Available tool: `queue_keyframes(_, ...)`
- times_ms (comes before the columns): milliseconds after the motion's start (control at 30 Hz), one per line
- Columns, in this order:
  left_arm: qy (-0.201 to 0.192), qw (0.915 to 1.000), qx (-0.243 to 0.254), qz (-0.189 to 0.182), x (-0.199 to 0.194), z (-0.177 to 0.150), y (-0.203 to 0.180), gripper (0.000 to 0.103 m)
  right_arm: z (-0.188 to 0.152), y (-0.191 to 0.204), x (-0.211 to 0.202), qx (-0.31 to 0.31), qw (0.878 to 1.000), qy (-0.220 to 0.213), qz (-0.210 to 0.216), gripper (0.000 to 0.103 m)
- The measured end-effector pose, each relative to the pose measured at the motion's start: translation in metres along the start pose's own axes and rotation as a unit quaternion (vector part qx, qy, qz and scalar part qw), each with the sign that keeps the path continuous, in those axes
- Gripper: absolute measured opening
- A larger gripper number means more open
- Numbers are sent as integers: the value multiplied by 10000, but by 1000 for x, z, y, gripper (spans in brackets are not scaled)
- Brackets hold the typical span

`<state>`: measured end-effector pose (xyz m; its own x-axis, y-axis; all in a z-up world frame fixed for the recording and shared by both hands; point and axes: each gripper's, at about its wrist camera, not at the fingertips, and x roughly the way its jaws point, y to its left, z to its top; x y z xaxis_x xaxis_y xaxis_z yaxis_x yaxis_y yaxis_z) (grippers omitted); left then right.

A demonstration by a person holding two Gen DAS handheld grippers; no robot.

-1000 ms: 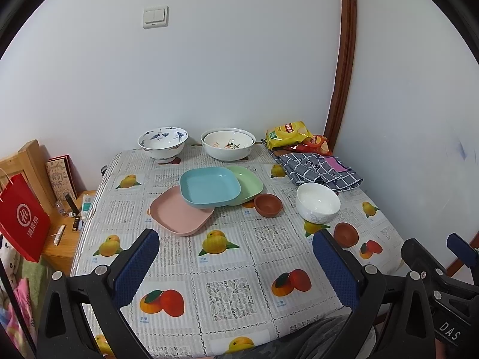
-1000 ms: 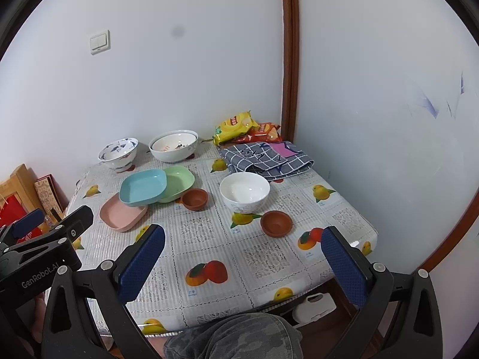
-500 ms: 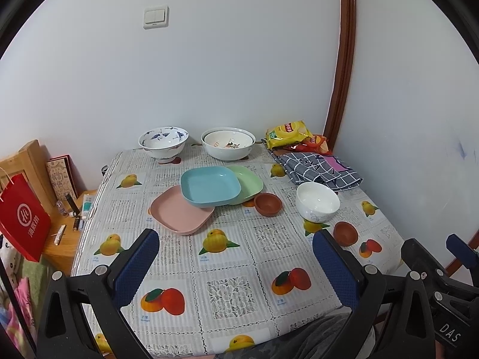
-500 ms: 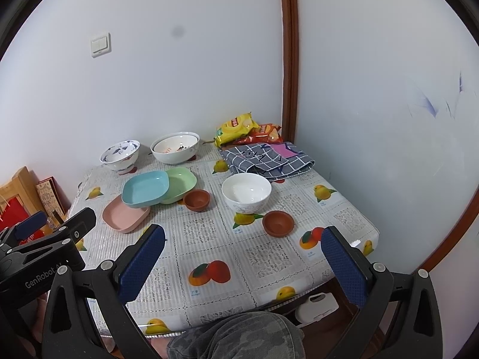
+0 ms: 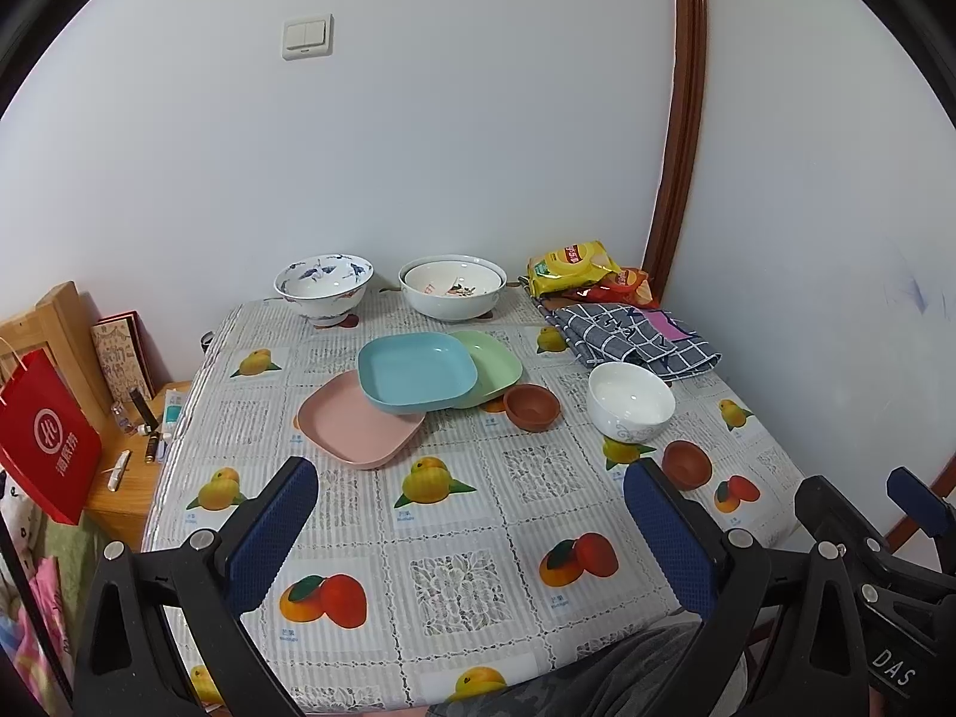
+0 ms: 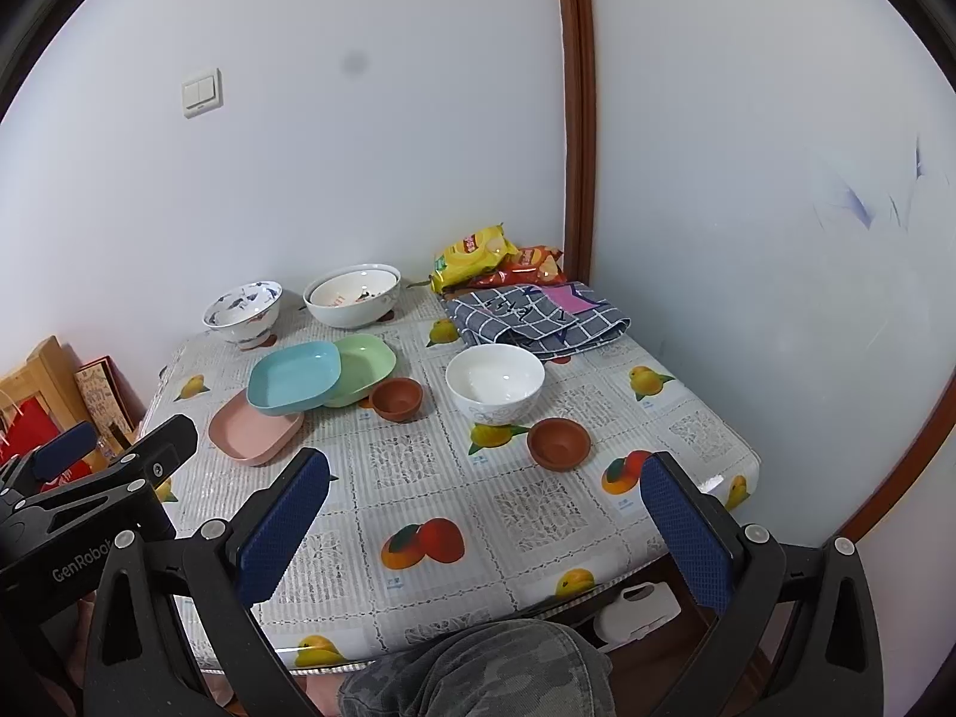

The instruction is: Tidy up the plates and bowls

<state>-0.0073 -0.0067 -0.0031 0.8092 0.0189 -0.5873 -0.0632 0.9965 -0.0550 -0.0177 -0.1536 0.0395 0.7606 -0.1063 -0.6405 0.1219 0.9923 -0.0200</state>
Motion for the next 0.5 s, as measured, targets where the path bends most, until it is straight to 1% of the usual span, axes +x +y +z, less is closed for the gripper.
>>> queue_keyframes(500,-2,10000,12,-14,-1,0,-1,103,-1,3,-3,37,10000,1,23,102)
